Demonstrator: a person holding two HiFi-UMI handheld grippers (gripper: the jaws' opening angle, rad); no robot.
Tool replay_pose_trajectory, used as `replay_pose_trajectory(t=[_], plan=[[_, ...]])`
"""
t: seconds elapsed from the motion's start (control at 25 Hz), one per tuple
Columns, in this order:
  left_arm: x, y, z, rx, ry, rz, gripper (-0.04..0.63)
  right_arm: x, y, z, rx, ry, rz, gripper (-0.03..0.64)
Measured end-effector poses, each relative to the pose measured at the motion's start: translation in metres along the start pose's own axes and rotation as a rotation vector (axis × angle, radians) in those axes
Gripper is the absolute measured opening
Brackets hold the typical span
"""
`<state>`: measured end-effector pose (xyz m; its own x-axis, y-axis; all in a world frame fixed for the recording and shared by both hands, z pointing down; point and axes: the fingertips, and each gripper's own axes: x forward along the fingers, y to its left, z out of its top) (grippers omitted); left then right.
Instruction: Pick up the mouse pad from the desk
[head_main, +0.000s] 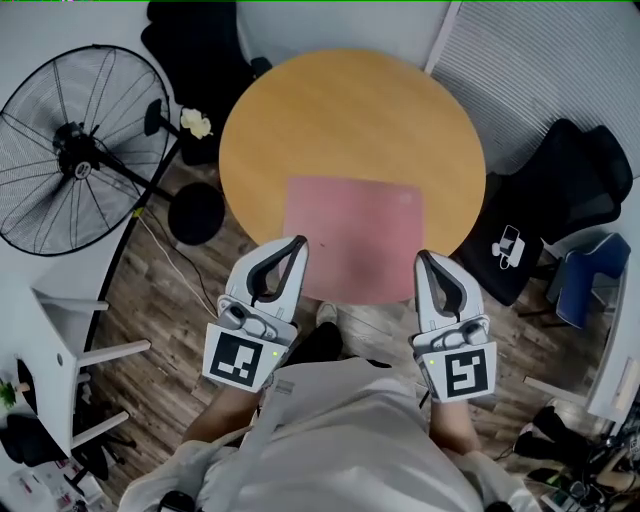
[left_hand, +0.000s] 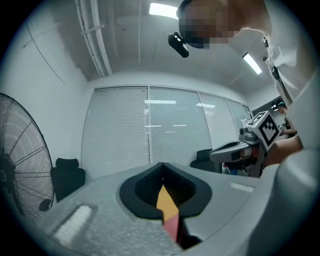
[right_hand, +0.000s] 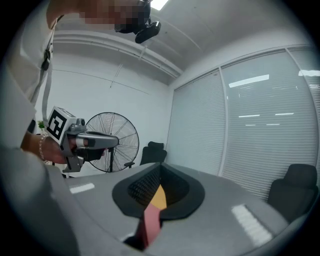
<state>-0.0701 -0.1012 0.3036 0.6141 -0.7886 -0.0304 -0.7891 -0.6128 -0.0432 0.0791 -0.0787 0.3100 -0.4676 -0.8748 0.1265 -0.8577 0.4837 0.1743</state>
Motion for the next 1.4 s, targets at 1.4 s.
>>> replay_pose_trajectory(t=[1.4], plan=[[0.012, 0.037, -0.238, -0.118, 0.349, 0.053, 0.072, 0.028, -0.06, -0.213, 0.139, 0.326, -0.013, 0.052]])
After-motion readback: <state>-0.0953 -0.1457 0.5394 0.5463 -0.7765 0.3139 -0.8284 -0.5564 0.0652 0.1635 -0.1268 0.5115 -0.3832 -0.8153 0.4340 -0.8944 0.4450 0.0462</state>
